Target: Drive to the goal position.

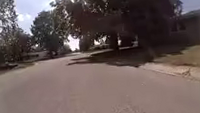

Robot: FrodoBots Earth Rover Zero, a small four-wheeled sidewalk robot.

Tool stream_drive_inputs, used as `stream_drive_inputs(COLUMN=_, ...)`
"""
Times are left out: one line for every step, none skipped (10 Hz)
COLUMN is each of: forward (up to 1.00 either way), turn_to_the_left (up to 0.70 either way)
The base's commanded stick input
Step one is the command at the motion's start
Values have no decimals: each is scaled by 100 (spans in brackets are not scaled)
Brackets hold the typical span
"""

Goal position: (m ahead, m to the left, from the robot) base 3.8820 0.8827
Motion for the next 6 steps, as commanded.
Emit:
stream_drive_inputs(forward=70, turn_to_the_left=0)
stream_drive_inputs(forward=70, turn_to_the_left=0)
stream_drive_inputs(forward=70, turn_to_the_left=0)
stream_drive_inputs(forward=70, turn_to_the_left=0)
stream_drive_inputs(forward=70, turn_to_the_left=0)
stream_drive_inputs(forward=70, turn_to_the_left=0)
